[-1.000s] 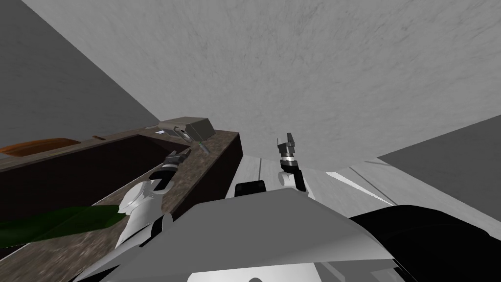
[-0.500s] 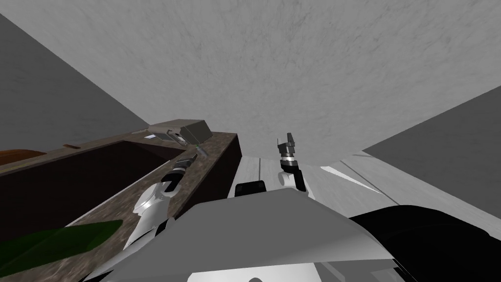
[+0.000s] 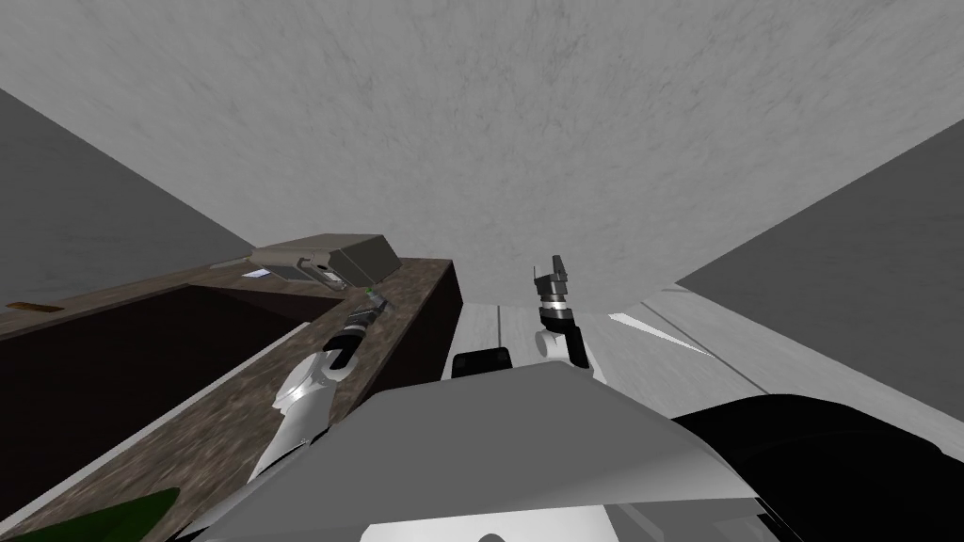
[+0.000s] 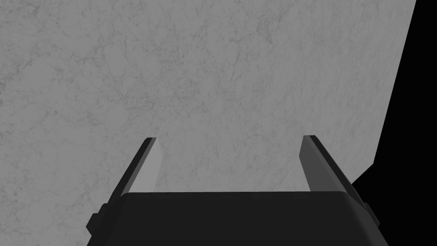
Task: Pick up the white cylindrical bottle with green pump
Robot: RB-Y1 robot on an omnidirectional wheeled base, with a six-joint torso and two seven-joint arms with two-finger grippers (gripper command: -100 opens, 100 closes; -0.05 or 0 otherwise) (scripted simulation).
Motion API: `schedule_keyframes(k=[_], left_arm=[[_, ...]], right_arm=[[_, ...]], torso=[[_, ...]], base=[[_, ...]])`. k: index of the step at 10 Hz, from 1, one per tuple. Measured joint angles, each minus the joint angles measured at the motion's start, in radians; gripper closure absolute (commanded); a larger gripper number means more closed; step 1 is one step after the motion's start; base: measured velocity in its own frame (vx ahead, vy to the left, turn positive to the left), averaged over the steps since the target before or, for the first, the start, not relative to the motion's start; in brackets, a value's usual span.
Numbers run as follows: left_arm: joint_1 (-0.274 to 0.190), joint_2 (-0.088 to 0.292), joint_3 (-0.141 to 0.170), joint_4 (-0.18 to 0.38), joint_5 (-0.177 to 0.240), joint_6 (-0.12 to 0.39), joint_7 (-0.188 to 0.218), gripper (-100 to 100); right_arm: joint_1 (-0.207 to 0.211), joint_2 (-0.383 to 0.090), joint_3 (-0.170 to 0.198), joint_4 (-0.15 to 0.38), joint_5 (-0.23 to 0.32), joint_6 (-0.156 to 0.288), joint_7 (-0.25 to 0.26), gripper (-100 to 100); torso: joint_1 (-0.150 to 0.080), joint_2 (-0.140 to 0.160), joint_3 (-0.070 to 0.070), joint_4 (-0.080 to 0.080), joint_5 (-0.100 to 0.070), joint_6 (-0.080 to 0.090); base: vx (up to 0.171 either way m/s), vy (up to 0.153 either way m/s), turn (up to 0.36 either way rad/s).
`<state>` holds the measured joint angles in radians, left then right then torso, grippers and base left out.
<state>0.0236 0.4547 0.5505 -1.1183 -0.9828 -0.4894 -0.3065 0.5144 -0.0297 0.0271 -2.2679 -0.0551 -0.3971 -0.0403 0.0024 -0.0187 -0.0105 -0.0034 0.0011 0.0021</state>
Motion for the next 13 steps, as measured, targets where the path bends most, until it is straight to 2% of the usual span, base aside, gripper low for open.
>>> schedule_keyframes(k=[1,7,8,10,13], left_arm=[[0.000,0.000,0.000,0.000,0.000,0.000,0.000,-100],[-0.070,0.100,-0.094,0.185,0.170,-0.094,-0.101,-100],[-0.082,0.123,-0.118,0.212,0.200,-0.109,-0.118,-100],[-0.096,0.139,-0.134,0.263,0.246,-0.126,-0.137,-100],[-0.133,0.192,-0.184,0.353,0.331,-0.175,-0.190,-100]], right_arm=[[0.000,0.000,0.000,0.000,0.000,0.000,0.000,0],[0.000,0.000,0.000,0.000,0.000,0.000,0.000,0],[0.000,0.000,0.000,0.000,0.000,0.000,0.000,0],[0.000,0.000,0.000,0.000,0.000,0.000,0.000,0],[0.000,0.000,0.000,0.000,0.000,0.000,0.000,0]], torso=[[-0.002,0.004,0.002,0.001,-0.001,0.000],[-0.006,0.005,0.003,0.001,-0.001,0.000],[-0.007,0.004,0.003,0.001,-0.002,0.000],[-0.005,0.005,0.003,0.001,-0.001,0.000],[-0.006,0.005,0.003,0.001,-0.002,0.000]], base=[[0.025,-0.025,0.036],[0.026,-0.046,0.037],[0.024,-0.041,0.023],[0.011,-0.023,0.018],[0.023,-0.038,0.032]])
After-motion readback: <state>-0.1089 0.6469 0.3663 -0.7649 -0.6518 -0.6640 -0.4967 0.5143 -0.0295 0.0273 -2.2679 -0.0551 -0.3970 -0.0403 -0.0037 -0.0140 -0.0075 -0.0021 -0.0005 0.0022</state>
